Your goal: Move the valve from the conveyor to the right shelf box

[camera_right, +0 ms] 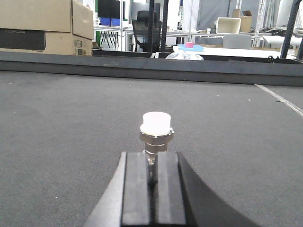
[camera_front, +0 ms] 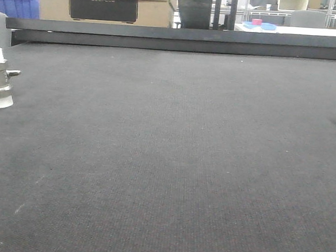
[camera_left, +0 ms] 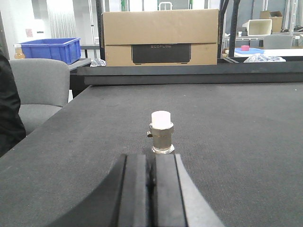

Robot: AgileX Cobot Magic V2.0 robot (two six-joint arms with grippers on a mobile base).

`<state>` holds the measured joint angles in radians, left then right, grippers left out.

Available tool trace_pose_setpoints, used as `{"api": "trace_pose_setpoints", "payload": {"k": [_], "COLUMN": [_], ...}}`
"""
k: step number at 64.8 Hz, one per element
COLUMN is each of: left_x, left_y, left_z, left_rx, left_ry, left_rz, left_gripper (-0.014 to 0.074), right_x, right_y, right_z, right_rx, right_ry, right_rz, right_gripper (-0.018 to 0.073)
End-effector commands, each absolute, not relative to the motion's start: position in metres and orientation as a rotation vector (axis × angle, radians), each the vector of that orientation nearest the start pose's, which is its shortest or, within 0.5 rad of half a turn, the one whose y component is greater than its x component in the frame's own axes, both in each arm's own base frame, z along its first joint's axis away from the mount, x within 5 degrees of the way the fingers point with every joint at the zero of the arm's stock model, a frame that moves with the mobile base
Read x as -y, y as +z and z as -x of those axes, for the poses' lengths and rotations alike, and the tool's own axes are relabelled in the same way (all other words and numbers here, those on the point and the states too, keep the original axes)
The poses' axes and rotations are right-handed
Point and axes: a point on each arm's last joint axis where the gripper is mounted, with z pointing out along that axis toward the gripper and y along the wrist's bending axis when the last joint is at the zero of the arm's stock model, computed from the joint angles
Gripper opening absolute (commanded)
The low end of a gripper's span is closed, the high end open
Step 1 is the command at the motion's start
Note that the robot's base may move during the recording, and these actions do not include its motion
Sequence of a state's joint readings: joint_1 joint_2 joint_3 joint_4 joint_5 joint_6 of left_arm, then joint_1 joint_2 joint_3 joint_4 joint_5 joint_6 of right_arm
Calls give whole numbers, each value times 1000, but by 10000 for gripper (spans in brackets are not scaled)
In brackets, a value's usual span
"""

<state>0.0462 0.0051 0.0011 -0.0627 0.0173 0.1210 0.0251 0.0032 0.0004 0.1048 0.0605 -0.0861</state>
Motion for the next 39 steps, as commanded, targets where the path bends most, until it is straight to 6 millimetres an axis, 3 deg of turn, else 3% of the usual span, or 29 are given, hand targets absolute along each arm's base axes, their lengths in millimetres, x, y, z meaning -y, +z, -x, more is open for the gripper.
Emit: {"api": "trace_pose_setpoints", "payload": {"k": [1,39], "left_x": [-3,-3], "left_y": [213,218], "left_z": [-56,-56], "left_rx": [-1484,-1434], "left_ry": [87,90], "left_rz": [-8,-6], "left_gripper": [-111,-111], "right_x": [-2,-1], "right_y": [210,212], "right_z": [-56,-56], "right_rx": [-1520,-1493], "right_ry": [35,33], "right_rz": [9,7], "right_gripper": [-162,-162]}}
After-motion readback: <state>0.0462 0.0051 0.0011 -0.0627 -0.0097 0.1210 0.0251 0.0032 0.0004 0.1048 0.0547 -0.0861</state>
